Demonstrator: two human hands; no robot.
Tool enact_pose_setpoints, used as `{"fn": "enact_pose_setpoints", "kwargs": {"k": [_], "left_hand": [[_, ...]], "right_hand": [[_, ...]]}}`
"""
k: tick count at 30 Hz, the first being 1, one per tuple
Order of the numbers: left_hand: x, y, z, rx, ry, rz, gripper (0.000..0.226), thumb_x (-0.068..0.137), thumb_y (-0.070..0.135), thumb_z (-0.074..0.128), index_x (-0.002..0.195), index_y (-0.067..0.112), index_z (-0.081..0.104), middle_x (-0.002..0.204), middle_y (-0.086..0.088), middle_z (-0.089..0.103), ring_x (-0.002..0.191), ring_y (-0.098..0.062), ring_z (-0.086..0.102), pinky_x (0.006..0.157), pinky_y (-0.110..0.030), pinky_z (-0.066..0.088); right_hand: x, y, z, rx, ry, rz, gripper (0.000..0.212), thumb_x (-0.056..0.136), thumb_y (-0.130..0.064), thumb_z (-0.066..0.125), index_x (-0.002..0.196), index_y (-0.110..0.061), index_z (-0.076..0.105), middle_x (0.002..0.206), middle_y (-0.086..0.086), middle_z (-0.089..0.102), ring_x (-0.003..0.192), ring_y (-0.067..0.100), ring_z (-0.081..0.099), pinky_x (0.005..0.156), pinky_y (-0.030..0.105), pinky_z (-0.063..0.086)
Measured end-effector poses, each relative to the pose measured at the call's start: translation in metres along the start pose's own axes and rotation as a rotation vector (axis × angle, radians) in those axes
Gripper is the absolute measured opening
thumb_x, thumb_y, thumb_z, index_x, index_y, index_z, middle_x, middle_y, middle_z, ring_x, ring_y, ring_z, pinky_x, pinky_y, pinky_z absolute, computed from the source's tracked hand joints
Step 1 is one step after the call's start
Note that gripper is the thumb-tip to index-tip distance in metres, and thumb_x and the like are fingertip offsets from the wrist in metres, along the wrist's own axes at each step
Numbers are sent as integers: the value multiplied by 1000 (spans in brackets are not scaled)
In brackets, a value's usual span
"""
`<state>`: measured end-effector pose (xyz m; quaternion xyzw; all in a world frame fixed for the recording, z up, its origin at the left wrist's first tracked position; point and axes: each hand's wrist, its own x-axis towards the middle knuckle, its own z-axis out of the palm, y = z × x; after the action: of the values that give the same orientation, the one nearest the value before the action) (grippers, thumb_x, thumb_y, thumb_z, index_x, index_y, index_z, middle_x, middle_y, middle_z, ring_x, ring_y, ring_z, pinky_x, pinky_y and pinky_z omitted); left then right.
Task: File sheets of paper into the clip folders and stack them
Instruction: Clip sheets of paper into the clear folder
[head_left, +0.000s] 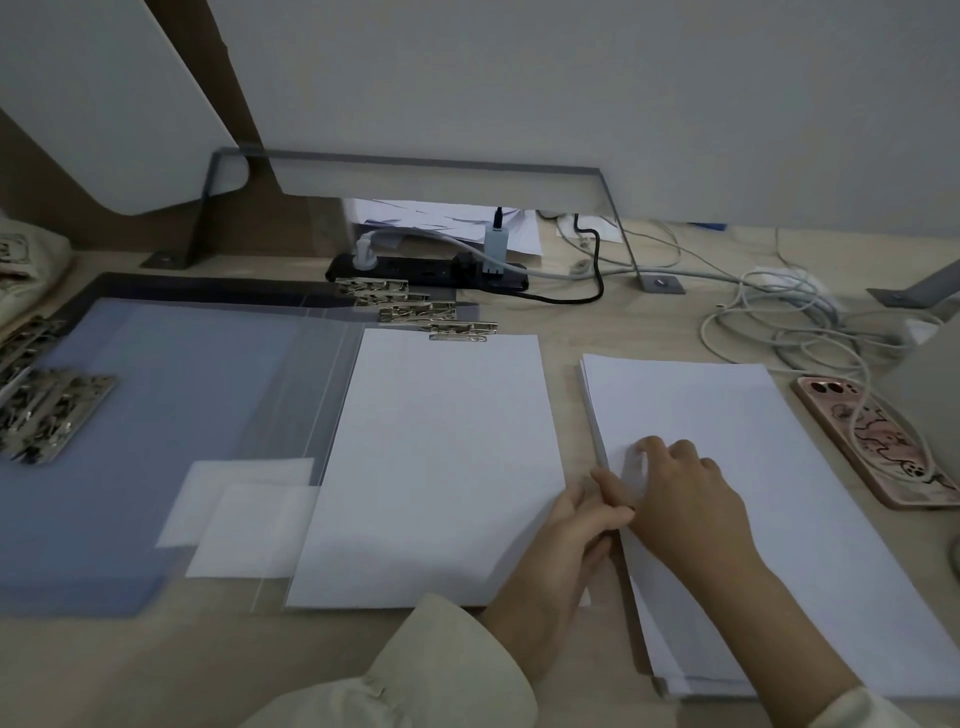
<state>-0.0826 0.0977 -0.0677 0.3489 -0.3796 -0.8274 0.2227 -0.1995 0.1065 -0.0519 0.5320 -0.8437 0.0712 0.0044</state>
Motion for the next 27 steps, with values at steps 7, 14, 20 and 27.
{"fn": "enact_pose_setpoints", "kwargs": {"k": [7, 14, 20, 27], "left_hand": [[-7, -2, -7, -13, -89, 53, 47, 94, 11, 43, 139, 21, 36, 126, 17, 55, 119, 1, 48, 98, -15, 37], [-9, -1, -7, 6, -100, 77, 57, 94, 8, 43, 146, 12, 20, 148, 4, 37, 128, -5, 39, 108, -20, 28], [-9, -1, -6, -6, -120, 91, 52, 94, 6, 41, 143, 14, 28, 117, 20, 53, 115, 2, 47, 100, -16, 34], [-9, -1, -6, 74, -88, 69, 39, 94, 6, 41, 125, 29, 40, 111, 21, 56, 105, 6, 51, 86, -9, 43]], "right_hand": [[5, -3, -3, 120, 11, 63, 40, 91, -40, 43, 116, -9, 50, 109, 13, 55, 92, 29, 59, 73, 31, 43], [3, 3, -5, 134, 27, 1, 37, 95, -34, 40, 121, -11, 53, 118, 11, 57, 98, 25, 60, 75, 27, 43], [4, 4, -1, 137, 24, 32, 43, 90, -42, 47, 122, -13, 50, 117, 10, 55, 93, 24, 60, 69, 24, 35], [4, 3, -1, 129, 9, 38, 42, 92, -40, 45, 123, -13, 50, 118, 10, 55, 95, 25, 60, 70, 24, 36]]}}
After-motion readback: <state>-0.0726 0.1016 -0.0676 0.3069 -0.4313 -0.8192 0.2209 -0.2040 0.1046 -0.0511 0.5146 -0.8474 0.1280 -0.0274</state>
